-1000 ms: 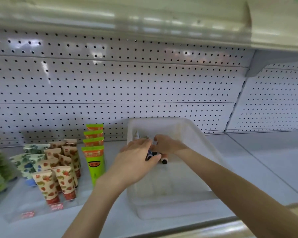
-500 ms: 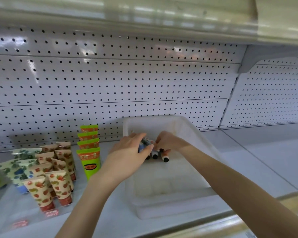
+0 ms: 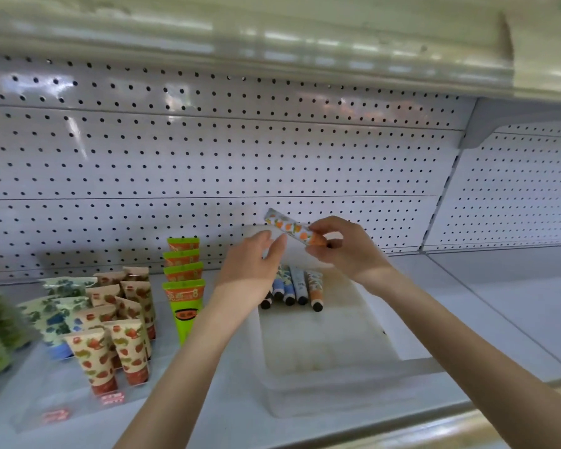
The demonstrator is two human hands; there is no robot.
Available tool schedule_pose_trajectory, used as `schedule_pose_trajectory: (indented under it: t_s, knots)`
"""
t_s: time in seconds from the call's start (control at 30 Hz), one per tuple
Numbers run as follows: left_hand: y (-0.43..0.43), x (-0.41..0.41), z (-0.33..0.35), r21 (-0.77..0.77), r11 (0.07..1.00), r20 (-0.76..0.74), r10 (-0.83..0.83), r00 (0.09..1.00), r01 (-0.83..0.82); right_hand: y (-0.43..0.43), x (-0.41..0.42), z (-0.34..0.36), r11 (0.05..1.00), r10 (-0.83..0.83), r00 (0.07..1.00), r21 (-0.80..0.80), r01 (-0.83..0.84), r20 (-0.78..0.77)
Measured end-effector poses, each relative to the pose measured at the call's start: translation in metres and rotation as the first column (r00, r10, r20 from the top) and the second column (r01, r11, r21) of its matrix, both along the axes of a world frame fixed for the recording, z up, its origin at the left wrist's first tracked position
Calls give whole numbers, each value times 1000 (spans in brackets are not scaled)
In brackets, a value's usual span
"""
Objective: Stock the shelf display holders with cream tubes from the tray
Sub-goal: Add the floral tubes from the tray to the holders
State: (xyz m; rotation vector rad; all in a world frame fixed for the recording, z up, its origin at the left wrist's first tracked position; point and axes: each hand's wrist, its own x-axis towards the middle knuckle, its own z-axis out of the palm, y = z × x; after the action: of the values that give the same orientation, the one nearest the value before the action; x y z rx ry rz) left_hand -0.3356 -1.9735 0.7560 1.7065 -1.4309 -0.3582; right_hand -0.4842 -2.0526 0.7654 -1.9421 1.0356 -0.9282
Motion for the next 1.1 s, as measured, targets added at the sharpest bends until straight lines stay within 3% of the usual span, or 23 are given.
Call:
schedule_pose_trajectory:
  t_s: [0.2, 0.4, 0.5, 0.63, 0.87, 1.1]
  knots:
    - [-4, -10, 1, -233, 972, -184, -7, 983, -37, 30, 7, -4, 999, 34, 996, -17, -33, 77]
    - [3, -16, 2, -323, 946, -324, -107, 940, -3, 36, 8, -4, 996, 84, 996, 1, -84, 24]
    - [8, -10, 1, -345, 939, -372, -134, 918, -3, 22, 0, 10, 989, 144, 983, 45, -139, -112]
    - [15, -3, 2, -326, 945, -408, -175, 896, 36, -24, -8, 4, 984, 37, 993, 178, -16, -112]
    - [26, -1, 3, -320, 945, -391, -200, 898, 70, -62, 7, -36, 943, -43, 892, 278, 185, -450]
    - [31, 4, -1, -313, 946, -420, -216, 881, 83, -58, 18, -65, 973, -26, 696, 140, 181, -718]
